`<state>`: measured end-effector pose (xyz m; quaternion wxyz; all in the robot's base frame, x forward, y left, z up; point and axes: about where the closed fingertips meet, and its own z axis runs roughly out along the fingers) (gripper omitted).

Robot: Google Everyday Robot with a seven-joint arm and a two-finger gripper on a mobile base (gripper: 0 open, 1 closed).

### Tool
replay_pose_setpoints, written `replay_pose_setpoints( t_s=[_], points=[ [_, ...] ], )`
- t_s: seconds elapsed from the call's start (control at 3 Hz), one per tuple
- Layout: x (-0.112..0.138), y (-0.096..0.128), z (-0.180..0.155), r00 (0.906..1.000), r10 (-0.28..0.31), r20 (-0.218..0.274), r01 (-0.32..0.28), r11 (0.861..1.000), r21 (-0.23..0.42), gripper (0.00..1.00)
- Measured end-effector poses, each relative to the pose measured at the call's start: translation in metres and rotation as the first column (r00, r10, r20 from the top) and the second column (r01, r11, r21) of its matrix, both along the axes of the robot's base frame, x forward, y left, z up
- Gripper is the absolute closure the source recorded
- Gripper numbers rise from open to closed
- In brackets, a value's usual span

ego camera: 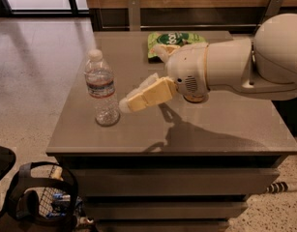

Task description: Knock water bottle over

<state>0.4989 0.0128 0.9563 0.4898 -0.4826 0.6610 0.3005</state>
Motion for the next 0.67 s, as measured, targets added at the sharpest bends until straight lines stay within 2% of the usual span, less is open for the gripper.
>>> replay_pose_setpoints(
  t_s=[0.33,0.67],
  points=[
    [0.010,0.034,-0.013,0.9999,-0.009,-0.009,0.010,0.992,0.125,0.00],
    [0.015,0.065,-0.022,0.9997,-0.023,0.011,0.020,0.972,0.236,0.00]
  ],
)
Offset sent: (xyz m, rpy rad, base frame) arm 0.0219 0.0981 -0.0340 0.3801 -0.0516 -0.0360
